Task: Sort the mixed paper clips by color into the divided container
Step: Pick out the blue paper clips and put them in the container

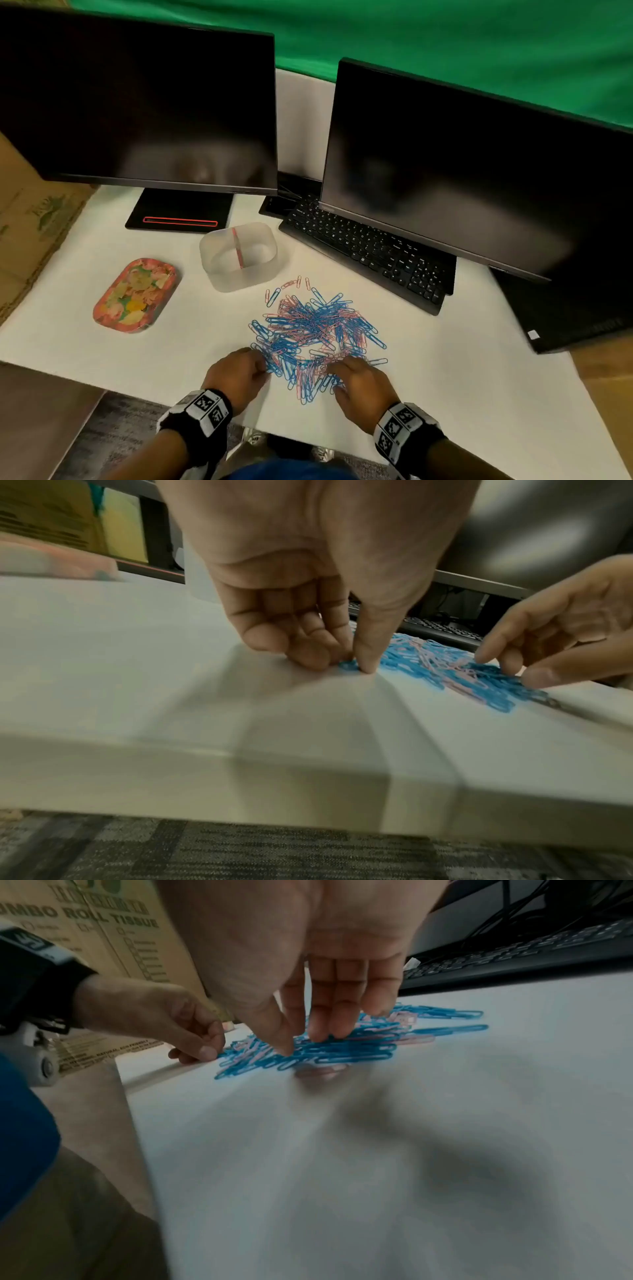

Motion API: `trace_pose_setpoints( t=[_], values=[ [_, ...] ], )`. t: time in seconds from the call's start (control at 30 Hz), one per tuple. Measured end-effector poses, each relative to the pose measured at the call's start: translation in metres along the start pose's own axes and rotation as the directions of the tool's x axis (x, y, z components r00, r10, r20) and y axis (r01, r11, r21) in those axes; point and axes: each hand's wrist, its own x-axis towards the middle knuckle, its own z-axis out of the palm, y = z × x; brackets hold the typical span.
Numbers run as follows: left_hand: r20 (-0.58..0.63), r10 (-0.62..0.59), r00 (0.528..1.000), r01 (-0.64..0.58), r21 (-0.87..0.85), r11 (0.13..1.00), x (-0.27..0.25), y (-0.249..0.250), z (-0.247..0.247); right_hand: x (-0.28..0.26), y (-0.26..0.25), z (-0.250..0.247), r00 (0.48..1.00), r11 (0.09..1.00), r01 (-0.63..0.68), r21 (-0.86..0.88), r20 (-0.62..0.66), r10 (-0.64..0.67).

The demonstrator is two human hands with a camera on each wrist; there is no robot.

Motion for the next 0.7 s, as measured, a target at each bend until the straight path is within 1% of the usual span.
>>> trace_pose_setpoints(
  t=[0.03,0.07,0.1,0.13,0.17,0.23,0.27,0.43,0.53,0.6,0.63,0.67,0.7],
  values=[
    [0.004,0.007,1.000,-0.007,-0.006,1.000,0.001,-0.001,-0.001,0.003,0.001,0.002,0.999,1.000,0.022,0.002,-0.026,-0.022],
    [0.002,-0.002,1.000,0.002,-0.007,1.000,0.002,0.000,-0.004,0.005,-0.001,0.000,1.000,1.000,-0.017,0.022,-0.013,0.017],
    [0.012,0.002,1.000,-0.002,-0.004,1.000,0.003,-0.002,-0.006,0.007,0.000,0.001,1.000,1.000,0.005,0.018,0.000,-0.005],
    [0.028,-0.003,1.000,0.004,-0.022,1.000,0.002,-0.002,-0.006,0.010,-0.002,-0.006,1.000,1.000,-0.025,0.018,0.003,0.025],
    [0.041,0.004,0.999,-0.003,-0.028,1.000,0.003,-0.003,-0.007,0.013,0.001,-0.006,0.999,1.000,0.005,0.000,-0.036,-0.005],
    [0.045,0.026,0.999,-0.025,-0.025,0.999,0.003,-0.004,-0.008,0.018,0.003,-0.011,0.999,1.000,-0.001,-0.016,-0.052,0.000],
    [0.036,0.049,0.998,-0.048,-0.030,0.998,0.003,-0.006,-0.008,0.019,0.002,-0.017,1.000,1.000,-0.014,-0.007,-0.025,0.014],
    [0.016,0.115,0.993,-0.114,-0.060,0.992,0.003,-0.011,-0.008,0.028,0.015,-0.018,0.999,0.998,-0.033,-0.052,-0.037,0.031],
    [-0.020,0.163,0.986,-0.165,-0.109,0.980,0.005,-0.012,-0.012,0.029,0.018,-0.021,0.998,0.999,-0.042,-0.032,-0.045,0.041],
    [-0.055,0.184,0.981,-0.191,-0.168,0.967,0.006,-0.014,-0.014,0.030,0.021,-0.023,0.994,0.996,-0.079,0.033,-0.076,0.082],
    [-0.076,0.192,0.979,-0.204,-0.209,0.956,0.005,-0.015,-0.016,0.031,0.022,-0.025,0.991,0.991,-0.104,0.088,-0.072,0.111],
    [-0.098,0.196,0.976,-0.215,-0.251,0.944,0.005,-0.015,-0.017,0.031,0.022,-0.028,0.989,0.976,-0.127,0.174,-0.058,0.139],
    [-0.111,0.192,0.975,-0.216,-0.286,0.934,0.005,-0.015,-0.019,0.032,0.024,-0.029,0.984,0.942,-0.153,0.297,-0.046,0.174]
  ],
)
